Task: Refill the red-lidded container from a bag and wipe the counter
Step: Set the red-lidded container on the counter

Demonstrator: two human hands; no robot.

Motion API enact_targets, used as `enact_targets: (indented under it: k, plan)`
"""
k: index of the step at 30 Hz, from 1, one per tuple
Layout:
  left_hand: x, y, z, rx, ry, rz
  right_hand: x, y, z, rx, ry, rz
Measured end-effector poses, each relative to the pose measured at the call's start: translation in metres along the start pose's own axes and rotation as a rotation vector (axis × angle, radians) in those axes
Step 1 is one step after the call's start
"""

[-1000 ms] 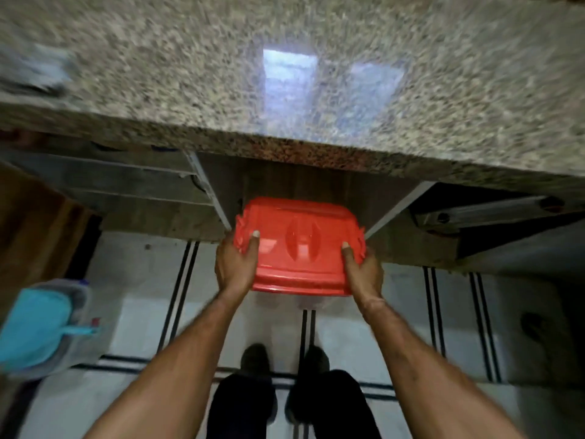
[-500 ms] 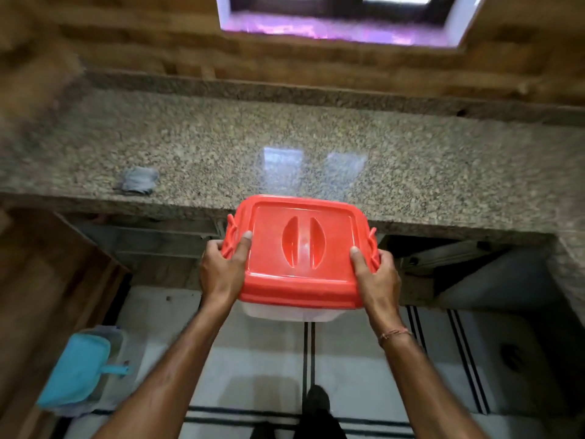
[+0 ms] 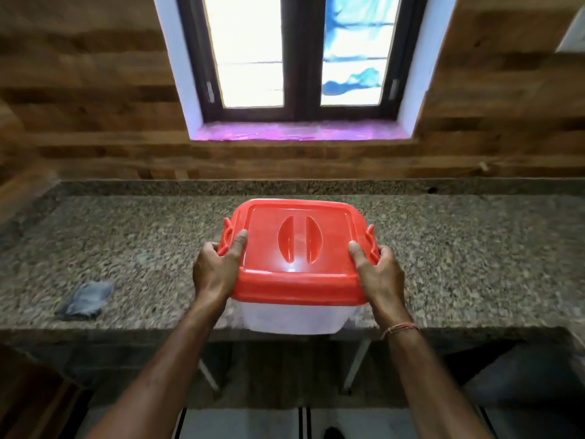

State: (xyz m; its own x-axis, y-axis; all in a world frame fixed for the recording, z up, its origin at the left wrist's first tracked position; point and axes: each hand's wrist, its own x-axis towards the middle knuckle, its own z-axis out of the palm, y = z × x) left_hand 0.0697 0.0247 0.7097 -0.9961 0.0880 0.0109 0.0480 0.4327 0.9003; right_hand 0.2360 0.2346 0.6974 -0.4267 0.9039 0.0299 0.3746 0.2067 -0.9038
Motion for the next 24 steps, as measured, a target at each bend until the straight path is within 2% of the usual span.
enact_targets:
  k: [7,12,17,21,24]
  plan:
    - [0.085,0.033,0.105,0.002,-0.012,-0.070,0.143,0.003,0.022,-0.071,-0.059,0.023]
    - [0.115,0.047,0.152,0.024,-0.054,-0.087,0.202,0.011,0.032,-0.116,-0.095,0.053]
    - [0.137,0.042,0.170,0.083,-0.103,-0.125,0.230,0.009,0.037,-0.170,-0.140,0.073]
    - [0.160,0.045,0.171,0.139,-0.193,-0.158,0.246,-0.003,0.045,-0.286,-0.178,-0.007]
    - [0.169,0.047,0.172,0.162,-0.192,-0.162,0.252,0.003,0.048,-0.392,-0.176,-0.056]
